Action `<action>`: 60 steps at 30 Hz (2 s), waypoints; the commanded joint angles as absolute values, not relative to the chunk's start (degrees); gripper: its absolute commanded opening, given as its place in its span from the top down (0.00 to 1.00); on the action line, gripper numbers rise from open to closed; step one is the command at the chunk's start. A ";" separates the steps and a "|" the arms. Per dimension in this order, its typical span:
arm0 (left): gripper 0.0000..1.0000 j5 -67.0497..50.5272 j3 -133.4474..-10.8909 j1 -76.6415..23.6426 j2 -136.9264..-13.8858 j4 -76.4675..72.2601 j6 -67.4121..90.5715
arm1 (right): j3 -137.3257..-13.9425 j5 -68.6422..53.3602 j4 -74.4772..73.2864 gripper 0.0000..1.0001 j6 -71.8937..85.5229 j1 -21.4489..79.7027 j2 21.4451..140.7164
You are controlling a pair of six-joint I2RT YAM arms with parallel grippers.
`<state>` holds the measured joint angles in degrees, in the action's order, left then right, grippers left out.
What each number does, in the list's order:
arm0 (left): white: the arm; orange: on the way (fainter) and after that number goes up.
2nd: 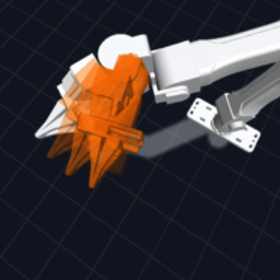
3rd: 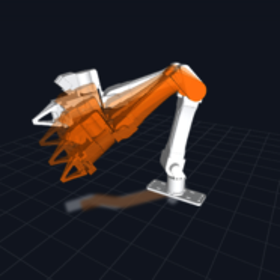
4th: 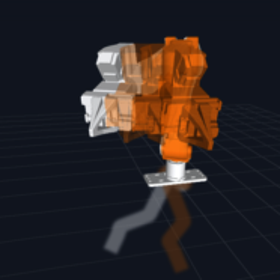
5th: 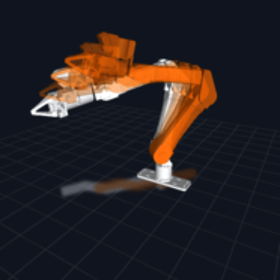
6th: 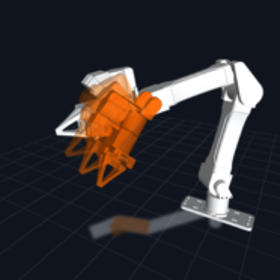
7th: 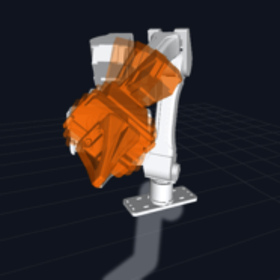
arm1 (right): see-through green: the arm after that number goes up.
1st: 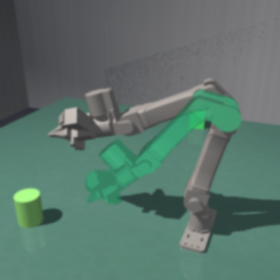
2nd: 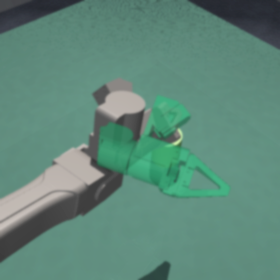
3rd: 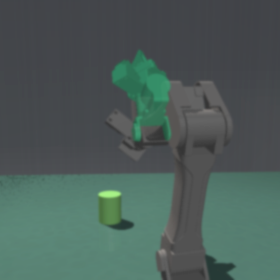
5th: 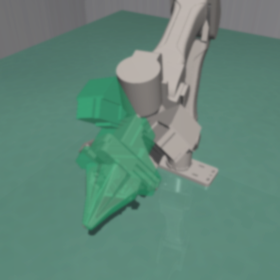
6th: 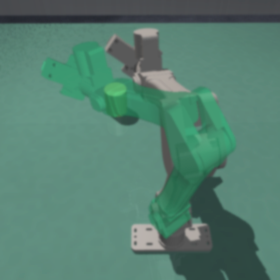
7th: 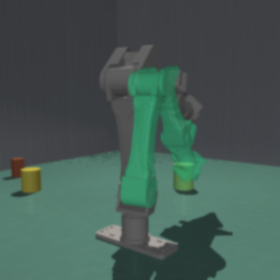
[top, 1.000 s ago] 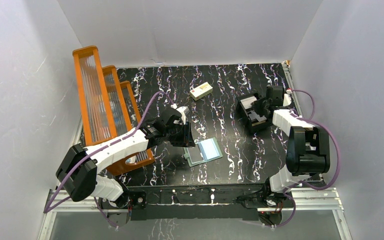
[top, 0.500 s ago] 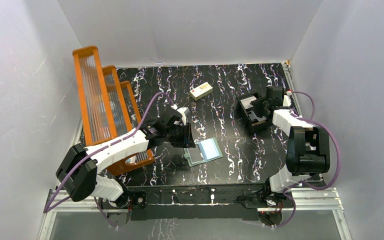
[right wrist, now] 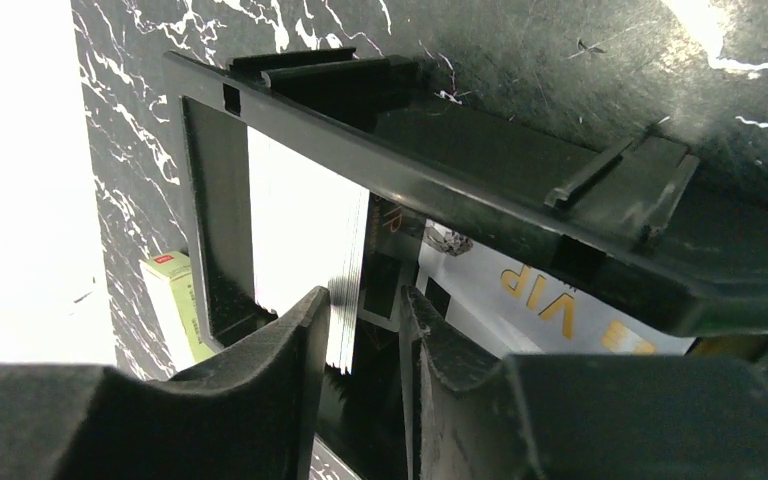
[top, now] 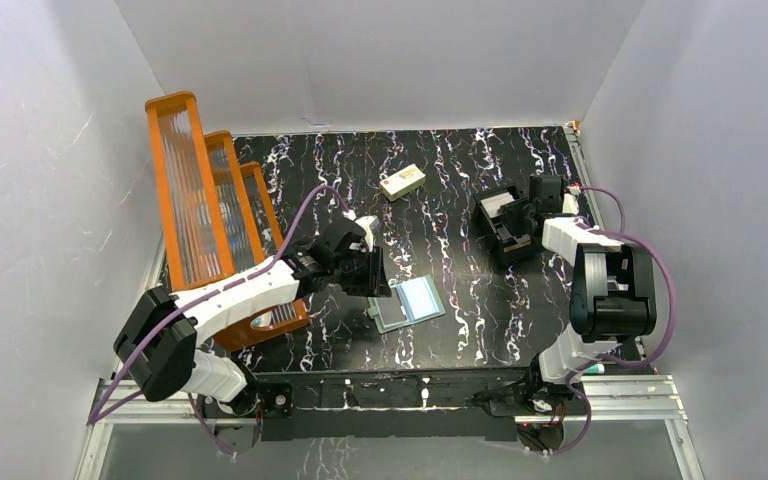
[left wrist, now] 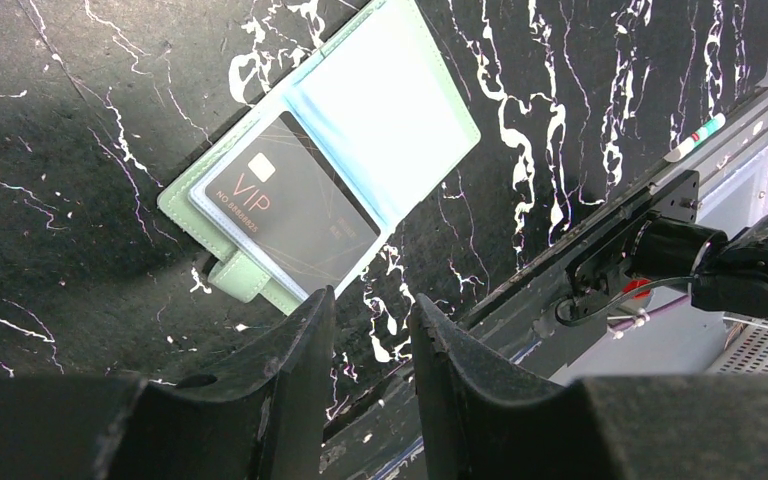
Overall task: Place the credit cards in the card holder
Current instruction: Pick up the credit card from the storage box.
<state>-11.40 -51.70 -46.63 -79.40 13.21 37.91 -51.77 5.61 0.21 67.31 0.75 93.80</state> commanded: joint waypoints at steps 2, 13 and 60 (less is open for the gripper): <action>0.67 -12.82 -52.56 -47.20 -80.60 12.75 37.98 | -52.33 7.34 4.38 0.64 68.90 0.53 92.25; 0.67 -12.27 -53.23 -48.82 -81.78 12.48 38.57 | -52.81 9.72 4.57 0.72 70.49 0.53 90.29; 0.50 -23.32 -62.01 -38.85 -72.47 3.31 50.88 | -33.85 -45.66 23.01 1.00 52.89 0.85 53.30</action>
